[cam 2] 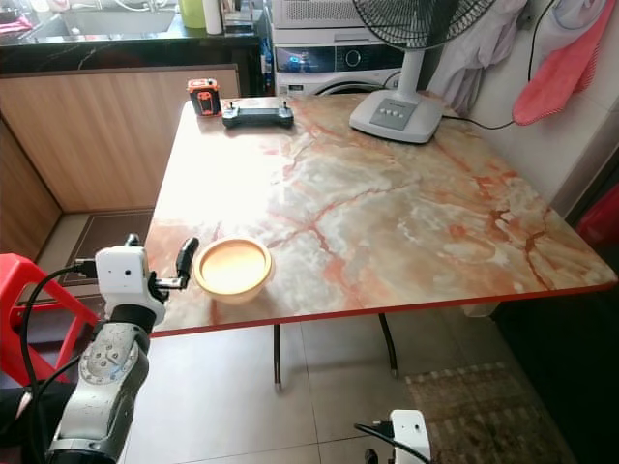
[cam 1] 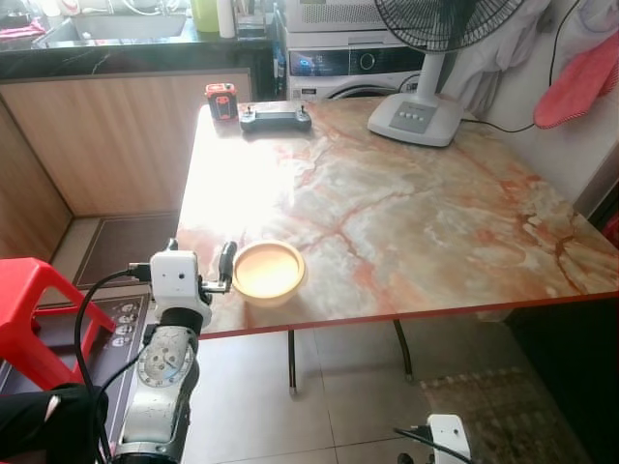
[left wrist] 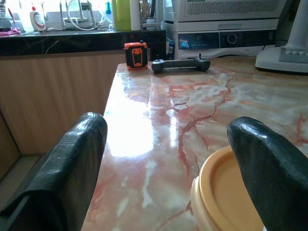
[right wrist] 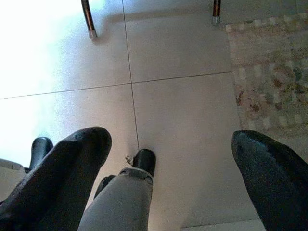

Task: Restocking fridge

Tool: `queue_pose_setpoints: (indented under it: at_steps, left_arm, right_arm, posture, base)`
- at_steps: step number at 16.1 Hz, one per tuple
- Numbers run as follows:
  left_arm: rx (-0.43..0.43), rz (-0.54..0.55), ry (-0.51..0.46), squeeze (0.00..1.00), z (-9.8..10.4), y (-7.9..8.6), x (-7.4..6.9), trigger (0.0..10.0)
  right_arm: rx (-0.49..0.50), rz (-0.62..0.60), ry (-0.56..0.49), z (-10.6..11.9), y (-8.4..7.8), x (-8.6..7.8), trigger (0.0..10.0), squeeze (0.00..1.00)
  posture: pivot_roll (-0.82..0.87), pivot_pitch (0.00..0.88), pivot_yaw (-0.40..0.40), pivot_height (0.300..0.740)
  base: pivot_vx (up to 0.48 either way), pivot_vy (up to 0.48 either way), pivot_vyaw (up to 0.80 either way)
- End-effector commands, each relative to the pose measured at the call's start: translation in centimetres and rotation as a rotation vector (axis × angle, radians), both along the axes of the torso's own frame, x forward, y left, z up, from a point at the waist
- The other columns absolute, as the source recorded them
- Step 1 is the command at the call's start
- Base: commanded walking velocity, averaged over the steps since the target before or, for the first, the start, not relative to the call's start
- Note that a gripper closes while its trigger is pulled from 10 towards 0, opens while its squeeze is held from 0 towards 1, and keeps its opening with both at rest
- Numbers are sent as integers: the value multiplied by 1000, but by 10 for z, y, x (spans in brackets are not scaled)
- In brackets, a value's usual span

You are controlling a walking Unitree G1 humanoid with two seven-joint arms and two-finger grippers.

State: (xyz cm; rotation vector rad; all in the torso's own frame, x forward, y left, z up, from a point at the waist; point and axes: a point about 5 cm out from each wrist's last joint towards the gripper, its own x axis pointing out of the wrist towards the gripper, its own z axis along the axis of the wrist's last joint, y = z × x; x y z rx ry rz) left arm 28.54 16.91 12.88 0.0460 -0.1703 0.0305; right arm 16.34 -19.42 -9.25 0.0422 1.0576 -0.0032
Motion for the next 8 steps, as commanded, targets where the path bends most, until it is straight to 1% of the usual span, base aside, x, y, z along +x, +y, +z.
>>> queue_pose_setpoints:
  at_steps: [1, 8]
  left_arm:
    - [5, -6, -12, 0, 4, 0, 2, 10000]
    - [14, -27, -11, 0, 4, -4, 5, 10000]
  right_arm:
    - [-5, 11, 0, 1, -1, 1, 10000, 0]
    - [-3, 18, -2, 0, 0, 1, 10000, 0]
  posture:
    - [28, 0, -14, 740]
    - [17, 0, -6, 740]
  base:
    - [259, 0, 0]
    - [281, 0, 0]
